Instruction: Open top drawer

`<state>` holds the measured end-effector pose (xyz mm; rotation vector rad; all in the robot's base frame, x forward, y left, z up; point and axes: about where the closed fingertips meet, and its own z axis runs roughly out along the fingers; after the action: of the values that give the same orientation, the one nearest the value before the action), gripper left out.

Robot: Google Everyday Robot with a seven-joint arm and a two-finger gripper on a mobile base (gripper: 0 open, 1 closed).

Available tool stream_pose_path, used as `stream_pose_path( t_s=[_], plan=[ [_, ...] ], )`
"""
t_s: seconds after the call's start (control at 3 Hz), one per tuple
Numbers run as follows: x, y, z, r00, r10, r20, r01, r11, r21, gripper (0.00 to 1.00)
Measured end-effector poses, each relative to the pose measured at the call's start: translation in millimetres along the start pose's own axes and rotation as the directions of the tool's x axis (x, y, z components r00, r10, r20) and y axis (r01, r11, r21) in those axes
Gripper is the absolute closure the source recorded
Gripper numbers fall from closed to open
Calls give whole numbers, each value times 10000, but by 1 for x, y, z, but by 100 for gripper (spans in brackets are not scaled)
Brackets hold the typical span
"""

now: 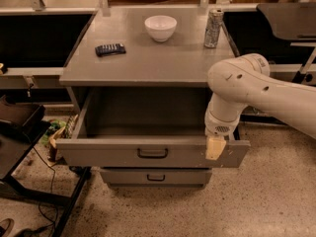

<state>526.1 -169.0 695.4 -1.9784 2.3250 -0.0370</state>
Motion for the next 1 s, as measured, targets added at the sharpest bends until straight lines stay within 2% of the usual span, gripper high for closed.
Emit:
stream_pose_path(
  t_s=[0.33, 0.67, 1.0],
  plan=[
    [0, 0, 0, 10000, 0, 0, 0, 10000, 0, 0],
    [0, 0, 0, 10000, 0, 0, 0, 10000, -3, 0],
    [-2, 31, 14, 9999, -60, -109, 54, 9985, -538, 19]
  ],
)
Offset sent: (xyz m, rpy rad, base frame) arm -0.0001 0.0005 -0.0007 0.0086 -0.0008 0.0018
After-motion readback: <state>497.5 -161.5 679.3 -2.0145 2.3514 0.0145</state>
